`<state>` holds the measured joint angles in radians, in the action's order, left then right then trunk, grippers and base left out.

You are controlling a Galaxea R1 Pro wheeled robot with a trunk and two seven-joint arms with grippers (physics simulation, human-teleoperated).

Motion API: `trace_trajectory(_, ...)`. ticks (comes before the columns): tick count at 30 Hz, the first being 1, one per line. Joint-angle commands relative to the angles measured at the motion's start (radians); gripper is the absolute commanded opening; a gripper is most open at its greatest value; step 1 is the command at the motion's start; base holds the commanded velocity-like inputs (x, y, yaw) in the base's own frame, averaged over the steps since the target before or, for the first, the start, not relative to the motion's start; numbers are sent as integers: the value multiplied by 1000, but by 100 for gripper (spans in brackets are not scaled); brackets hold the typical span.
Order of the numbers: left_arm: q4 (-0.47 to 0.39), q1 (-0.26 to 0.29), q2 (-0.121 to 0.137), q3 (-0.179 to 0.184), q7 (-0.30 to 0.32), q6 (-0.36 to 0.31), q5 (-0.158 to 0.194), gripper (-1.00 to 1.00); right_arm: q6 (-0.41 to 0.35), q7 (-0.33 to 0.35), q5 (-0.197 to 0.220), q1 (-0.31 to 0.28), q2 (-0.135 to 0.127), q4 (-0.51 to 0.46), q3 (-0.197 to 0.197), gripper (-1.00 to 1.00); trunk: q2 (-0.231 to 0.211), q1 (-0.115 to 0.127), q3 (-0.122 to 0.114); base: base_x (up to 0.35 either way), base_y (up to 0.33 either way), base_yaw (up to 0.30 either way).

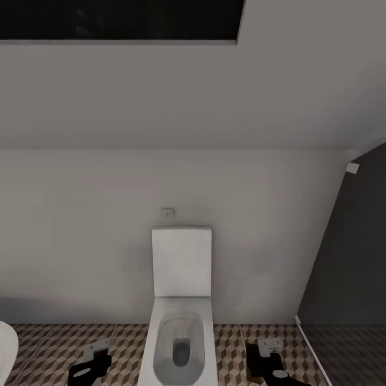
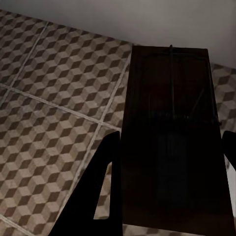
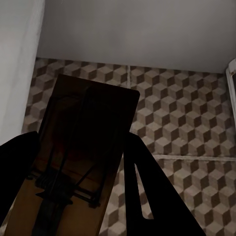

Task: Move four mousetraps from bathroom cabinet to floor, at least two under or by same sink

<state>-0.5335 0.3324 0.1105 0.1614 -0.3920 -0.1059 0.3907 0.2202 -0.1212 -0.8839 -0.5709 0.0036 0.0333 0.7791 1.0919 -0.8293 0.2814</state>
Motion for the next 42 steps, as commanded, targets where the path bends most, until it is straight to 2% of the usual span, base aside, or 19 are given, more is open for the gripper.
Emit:
trace_trajectory(1, -3, 0, 2, 9, -10, -6, 3, -100, 4, -8, -10, -1, -1, 3, 7, -100, 8, -4, 5, 0, 0, 0)
trace_trajectory(22, -2, 0, 4, 9, -10, -8, 4, -100, 4, -8, -9, -1, -1, 3, 8, -100, 155, -85, 70, 0, 0, 0)
trace_trajectory(35, -2, 0, 6, 7, -10, -5, 3, -100, 3, -5, -6, -1, -9, 3, 10, -100, 246, -134, 111, 0, 0, 0)
trace_trajectory(39, -2, 0, 8, 7, -10, -5, 4, -100, 4, 43, -1, -1, -46, 5, 11, -100, 274, -150, 124, 0, 0, 0)
trace_trajectory(42, -2, 0, 9, 7, -10, -5, 5, -100, 4, 128, 25, -1, -75, 5, 12, -100, 295, -161, 133, 0, 0, 0)
